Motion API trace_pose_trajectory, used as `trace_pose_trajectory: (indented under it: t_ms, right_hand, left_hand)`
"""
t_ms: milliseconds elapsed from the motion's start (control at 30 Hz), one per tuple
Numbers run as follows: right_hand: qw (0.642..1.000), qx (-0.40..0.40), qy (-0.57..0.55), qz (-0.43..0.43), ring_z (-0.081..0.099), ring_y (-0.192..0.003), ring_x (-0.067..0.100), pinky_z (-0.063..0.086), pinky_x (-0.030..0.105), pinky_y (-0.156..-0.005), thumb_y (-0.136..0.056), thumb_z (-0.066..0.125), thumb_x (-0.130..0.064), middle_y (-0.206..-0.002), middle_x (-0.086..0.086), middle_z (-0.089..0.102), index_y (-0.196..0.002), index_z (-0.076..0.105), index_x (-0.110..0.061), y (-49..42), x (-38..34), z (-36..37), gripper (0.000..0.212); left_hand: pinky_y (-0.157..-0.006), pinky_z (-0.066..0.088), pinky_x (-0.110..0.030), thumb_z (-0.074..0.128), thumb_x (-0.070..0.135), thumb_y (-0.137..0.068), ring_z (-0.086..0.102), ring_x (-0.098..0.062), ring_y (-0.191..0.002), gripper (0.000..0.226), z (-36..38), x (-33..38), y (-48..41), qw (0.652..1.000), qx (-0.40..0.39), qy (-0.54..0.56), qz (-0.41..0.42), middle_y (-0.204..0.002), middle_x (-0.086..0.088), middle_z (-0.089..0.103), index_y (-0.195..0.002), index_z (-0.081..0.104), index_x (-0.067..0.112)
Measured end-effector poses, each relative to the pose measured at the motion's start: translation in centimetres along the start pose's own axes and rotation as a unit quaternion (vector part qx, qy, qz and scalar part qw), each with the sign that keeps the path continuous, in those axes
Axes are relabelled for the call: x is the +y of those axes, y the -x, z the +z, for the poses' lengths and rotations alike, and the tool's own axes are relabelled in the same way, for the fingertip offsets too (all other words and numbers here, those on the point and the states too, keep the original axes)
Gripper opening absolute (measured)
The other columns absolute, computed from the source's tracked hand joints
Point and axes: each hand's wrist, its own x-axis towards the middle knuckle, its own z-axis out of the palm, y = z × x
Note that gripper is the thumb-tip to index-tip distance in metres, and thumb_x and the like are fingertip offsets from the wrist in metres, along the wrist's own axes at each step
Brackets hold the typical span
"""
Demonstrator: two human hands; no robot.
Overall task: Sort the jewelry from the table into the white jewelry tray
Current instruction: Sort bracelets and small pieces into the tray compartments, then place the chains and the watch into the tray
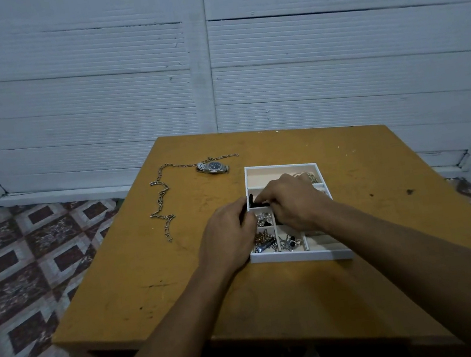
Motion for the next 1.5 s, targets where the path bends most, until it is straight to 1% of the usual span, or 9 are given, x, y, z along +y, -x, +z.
trace_pose_trajectory:
  t_ms: [200,300,400,500,633,800,967,1267,1500]
  right_hand:
    - [0.998,0.016,-0.047,0.03,0.054,-0.116,0.023,0.034,0.043,-0.1,-0.093,0.042,-0.013,-0.112,-0.001,0.071,-0.117,0.067,-0.028,0.2,0.3,-0.8,0.038]
    - [0.993,0.028,-0.11,0.038,0.064,-0.101,0.02,0.043,0.045,-0.098,-0.09,0.045,-0.014,-0.106,-0.001,0.073,-0.112,0.07,-0.027,0.2,0.3,-0.9,0.035]
    - [0.989,0.033,-0.142,0.021,0.066,-0.088,0.013,0.05,0.038,-0.09,-0.092,0.048,-0.015,-0.109,0.0,0.071,-0.112,0.07,-0.025,-0.2,-0.2,-1.1,0.031]
    - [0.987,0.035,-0.154,0.001,0.06,-0.104,0.015,0.045,0.027,-0.083,-0.094,0.05,-0.016,-0.125,-0.001,0.063,-0.122,0.065,-0.022,-1.2,-1.0,-1.4,0.032]
    - [0.989,0.001,-0.142,-0.034,0.055,-0.112,0.013,0.04,0.024,-0.087,-0.093,0.058,-0.023,-0.13,-0.003,0.06,-0.129,0.057,-0.023,-3.5,-2.2,-1.5,0.037]
    - [0.991,-0.038,-0.117,-0.058,0.053,-0.118,0.016,0.044,0.032,-0.095,-0.093,0.057,-0.025,-0.132,-0.002,0.058,-0.133,0.053,-0.024,-6.9,-4.6,-0.7,0.04]
    - [0.991,-0.062,-0.09,-0.079,0.051,-0.122,0.019,0.043,0.034,-0.099,-0.096,0.053,-0.02,-0.136,0.001,0.055,-0.137,0.048,-0.022,-10.3,-7.1,0.5,0.042]
    - [0.987,-0.091,-0.029,-0.129,0.04,-0.132,0.025,0.037,0.043,-0.108,-0.097,0.048,-0.023,-0.143,0.004,0.044,-0.143,0.042,-0.026,-15.6,-10.4,3.1,0.046]
    - [0.988,-0.068,-0.012,-0.141,0.047,-0.12,0.023,0.043,0.042,-0.1,-0.096,0.054,-0.025,-0.126,0.004,0.049,-0.122,0.058,-0.022,-17.1,-10.9,3.8,0.027]
  left_hand:
    - [-0.072,0.053,-0.039,0.044,0.031,-0.092,0.06,-0.011,-0.086,0.031,-0.4,0.3,0.0,0.999,-0.005,0.031,-0.024,-0.095,0.007,0.069,-0.117,0.062,0.033]
    - [-0.078,0.053,-0.031,0.049,0.024,-0.095,0.062,-0.009,-0.088,0.03,-1.1,0.5,-0.4,0.997,-0.01,0.058,-0.052,-0.105,0.002,0.07,-0.122,0.063,0.024]
    - [-0.085,0.043,-0.022,0.05,0.026,-0.097,0.055,-0.006,-0.104,0.034,-2.4,0.3,-0.8,0.996,-0.003,0.058,-0.069,-0.124,0.002,0.064,-0.13,0.058,0.019]
    - [-0.095,0.043,-0.027,0.052,0.028,-0.097,0.052,-0.01,-0.118,0.036,-4.3,-0.7,-1.0,0.996,0.012,0.04,-0.081,-0.131,0.004,0.059,-0.131,0.057,0.021]
    - [-0.094,0.046,-0.031,0.054,0.026,-0.095,0.054,-0.01,-0.115,0.032,-7.4,-3.2,-0.9,0.991,0.058,0.001,-0.118,-0.128,0.004,0.061,-0.126,0.06,0.022]
    - [-0.085,0.047,-0.028,0.06,0.026,-0.091,0.057,-0.012,-0.105,0.031,-9.9,-7.0,-0.6,0.981,0.108,-0.057,-0.148,-0.121,0.0,0.064,-0.122,0.063,0.019]
    - [-0.09,0.051,-0.044,0.06,0.045,-0.086,0.057,-0.021,-0.108,0.046,-10.9,-10.2,-1.0,0.97,0.075,-0.14,-0.187,-0.118,-0.002,0.063,-0.124,0.06,0.019]
    - [-0.089,0.042,-0.036,0.052,0.072,-0.077,0.047,-0.021,-0.112,0.067,-10.2,-10.3,-1.9,0.958,0.035,-0.219,-0.184,-0.114,-0.004,0.057,-0.124,0.059,0.024]
    - [-0.087,0.047,-0.036,0.063,0.062,-0.078,0.051,-0.019,-0.104,0.055,-10.4,-10.0,-2.1,0.965,0.022,-0.179,-0.192,-0.107,0.0,0.056,-0.118,0.059,0.024]
